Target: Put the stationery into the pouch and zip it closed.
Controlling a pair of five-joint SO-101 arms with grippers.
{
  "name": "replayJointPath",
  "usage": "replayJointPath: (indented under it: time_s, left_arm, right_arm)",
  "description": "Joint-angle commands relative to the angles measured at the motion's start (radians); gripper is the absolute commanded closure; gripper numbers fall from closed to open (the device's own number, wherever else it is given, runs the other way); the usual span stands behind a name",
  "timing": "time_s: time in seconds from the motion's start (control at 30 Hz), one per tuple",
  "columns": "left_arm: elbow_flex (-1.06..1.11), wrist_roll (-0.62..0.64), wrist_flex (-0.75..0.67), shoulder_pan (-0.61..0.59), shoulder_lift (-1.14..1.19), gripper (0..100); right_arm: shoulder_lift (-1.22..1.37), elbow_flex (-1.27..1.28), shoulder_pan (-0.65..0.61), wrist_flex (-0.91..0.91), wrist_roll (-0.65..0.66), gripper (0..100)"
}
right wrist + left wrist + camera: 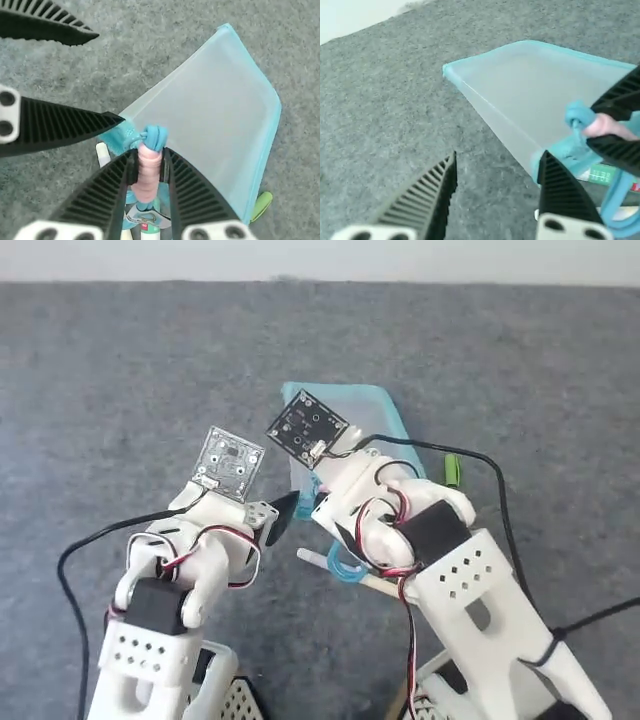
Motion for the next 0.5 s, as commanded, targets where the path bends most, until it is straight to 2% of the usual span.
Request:
replayJointPath:
  time_s: [0.0, 0.47]
  left_arm:
    - [-0.001, -0.020, 0.009, 0.006, -0.023, 75]
    - [-0.008, -0.025, 0.046, 0.020, -0.023, 75]
  right_arm:
    - [-0.007, -0.011, 0.022, -0.025, -0.012, 99.2]
    - [-0.008, -0.011, 0.044, -0.027, -0.008, 99.2]
